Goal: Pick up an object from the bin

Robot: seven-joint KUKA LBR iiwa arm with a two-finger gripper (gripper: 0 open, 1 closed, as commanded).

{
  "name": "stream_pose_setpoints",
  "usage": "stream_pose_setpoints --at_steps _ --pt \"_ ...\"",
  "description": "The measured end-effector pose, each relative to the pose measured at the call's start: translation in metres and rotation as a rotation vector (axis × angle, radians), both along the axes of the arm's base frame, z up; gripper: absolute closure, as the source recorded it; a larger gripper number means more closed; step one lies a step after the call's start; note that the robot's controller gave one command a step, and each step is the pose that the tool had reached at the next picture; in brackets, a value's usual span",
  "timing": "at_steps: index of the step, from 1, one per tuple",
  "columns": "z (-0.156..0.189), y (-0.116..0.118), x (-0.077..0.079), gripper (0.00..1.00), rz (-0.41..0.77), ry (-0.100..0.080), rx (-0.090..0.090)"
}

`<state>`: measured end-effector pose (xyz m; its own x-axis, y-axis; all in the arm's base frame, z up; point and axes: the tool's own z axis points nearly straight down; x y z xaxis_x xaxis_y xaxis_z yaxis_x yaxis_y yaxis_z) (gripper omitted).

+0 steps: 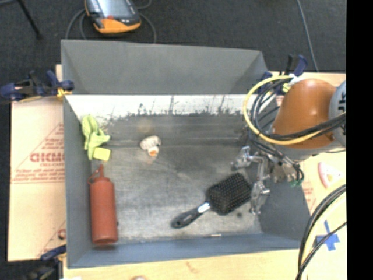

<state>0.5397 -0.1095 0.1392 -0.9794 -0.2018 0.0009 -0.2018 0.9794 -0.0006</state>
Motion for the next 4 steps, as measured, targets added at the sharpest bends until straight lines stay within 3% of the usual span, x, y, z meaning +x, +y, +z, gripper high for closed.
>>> stream_pose_setpoints --at_steps 1,2,3,4 --pt "0.004 -0.005 0.013 0.0 0.164 -0.008 -0.002" --pt "-0.067 -0.005 0.02 0.0 0.392 -0.009 -0.003" --pt "-0.064 -0.006 0.01 1.0 0.536 -0.024 -0.005" --pt "-0.064 -0.006 0.01 1.0 0.536 -0.024 -0.005"
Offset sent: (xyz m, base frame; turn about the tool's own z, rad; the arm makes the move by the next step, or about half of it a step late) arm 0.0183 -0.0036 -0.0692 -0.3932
